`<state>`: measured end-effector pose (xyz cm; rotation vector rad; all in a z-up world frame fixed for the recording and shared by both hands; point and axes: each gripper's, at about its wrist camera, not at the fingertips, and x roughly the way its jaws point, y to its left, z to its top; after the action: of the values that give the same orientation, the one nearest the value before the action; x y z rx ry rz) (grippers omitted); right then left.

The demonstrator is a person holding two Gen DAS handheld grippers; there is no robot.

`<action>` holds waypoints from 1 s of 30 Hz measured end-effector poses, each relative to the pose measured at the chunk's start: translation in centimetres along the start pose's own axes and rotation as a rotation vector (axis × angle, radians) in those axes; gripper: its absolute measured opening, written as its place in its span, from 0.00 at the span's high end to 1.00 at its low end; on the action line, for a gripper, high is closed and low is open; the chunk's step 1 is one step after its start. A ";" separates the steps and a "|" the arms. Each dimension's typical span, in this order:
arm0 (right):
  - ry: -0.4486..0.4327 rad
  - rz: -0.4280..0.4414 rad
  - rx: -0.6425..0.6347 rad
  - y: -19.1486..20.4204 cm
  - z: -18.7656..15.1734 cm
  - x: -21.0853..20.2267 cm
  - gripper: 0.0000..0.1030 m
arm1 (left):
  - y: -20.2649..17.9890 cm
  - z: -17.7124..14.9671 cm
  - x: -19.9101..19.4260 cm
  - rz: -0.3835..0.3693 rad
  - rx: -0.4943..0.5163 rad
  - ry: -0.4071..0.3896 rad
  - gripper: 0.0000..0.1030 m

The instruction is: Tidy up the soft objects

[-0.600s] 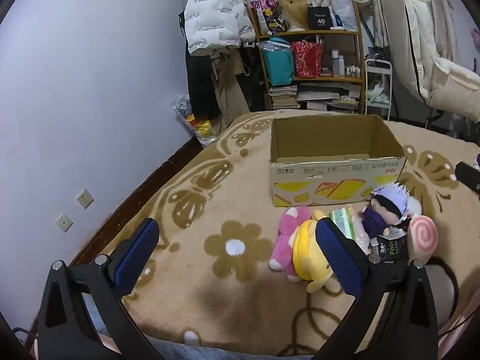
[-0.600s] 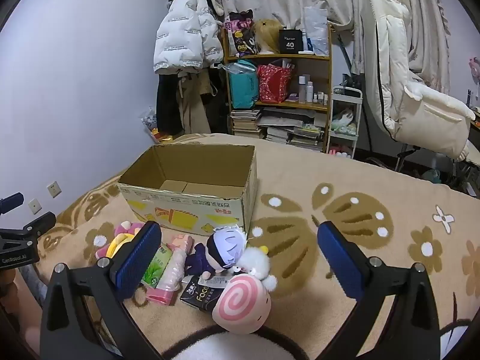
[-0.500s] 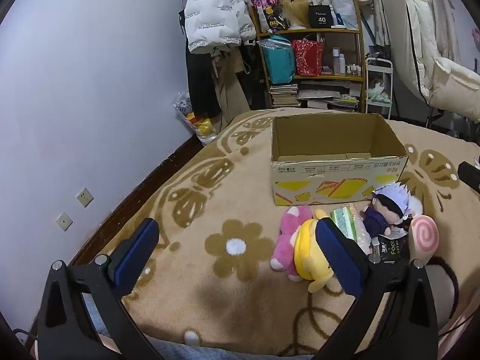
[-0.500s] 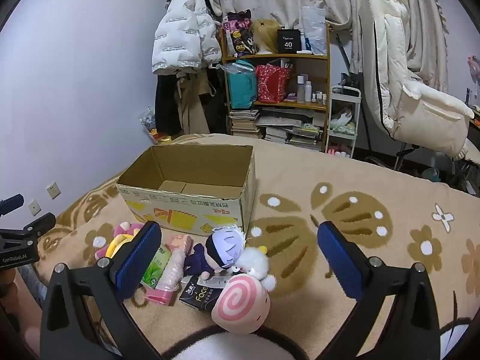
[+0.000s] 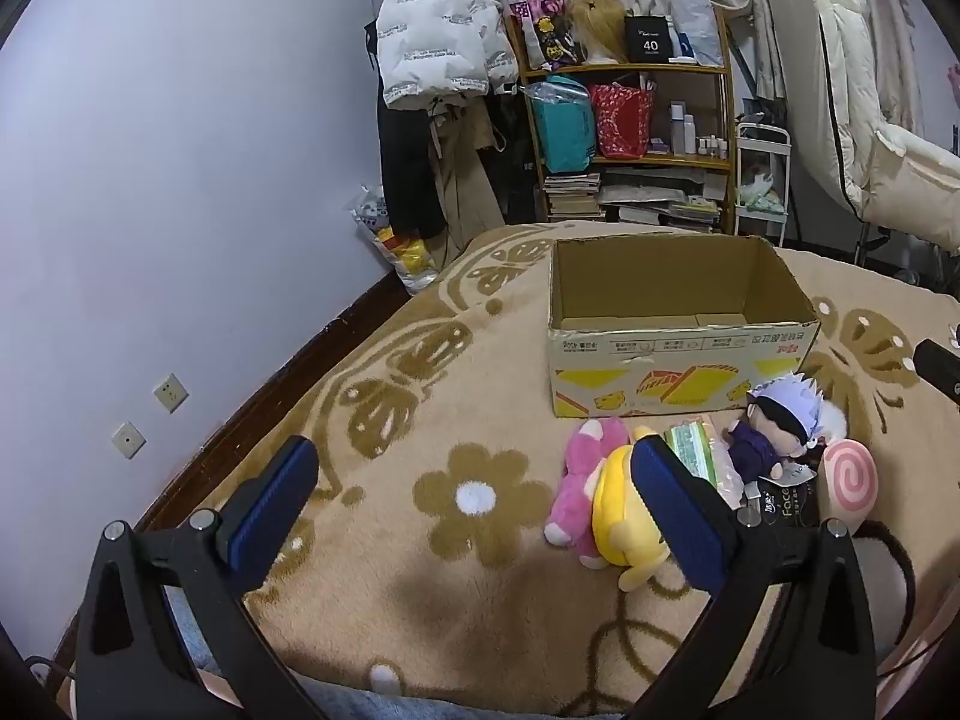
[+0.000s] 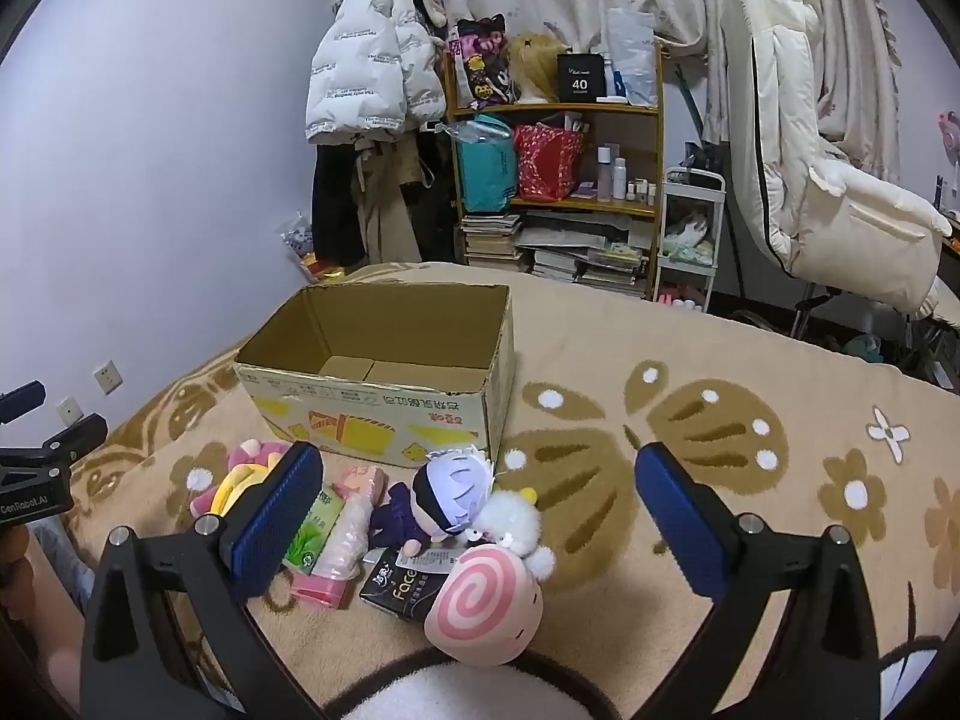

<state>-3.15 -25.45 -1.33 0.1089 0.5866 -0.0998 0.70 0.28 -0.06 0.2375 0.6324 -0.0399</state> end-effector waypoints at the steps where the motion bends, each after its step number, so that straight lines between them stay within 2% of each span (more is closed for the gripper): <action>1: 0.000 0.001 0.000 0.0 0.0 0.0 0.00 | 0.0 0.0 0.0 0.001 -0.002 0.001 0.00; 26: 0.017 0.004 -0.011 0.4 -0.1 0.5 0.00 | -0.2 -0.1 -0.3 -0.011 -0.001 -0.004 0.00; 30: 0.000 -0.008 -0.010 0.3 -0.1 0.3 0.00 | -0.2 -0.2 -0.4 -0.008 -0.001 -0.004 0.00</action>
<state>-2.93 -25.12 -1.56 0.0966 0.5872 -0.1043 0.24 0.09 -0.02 0.2341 0.6292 -0.0483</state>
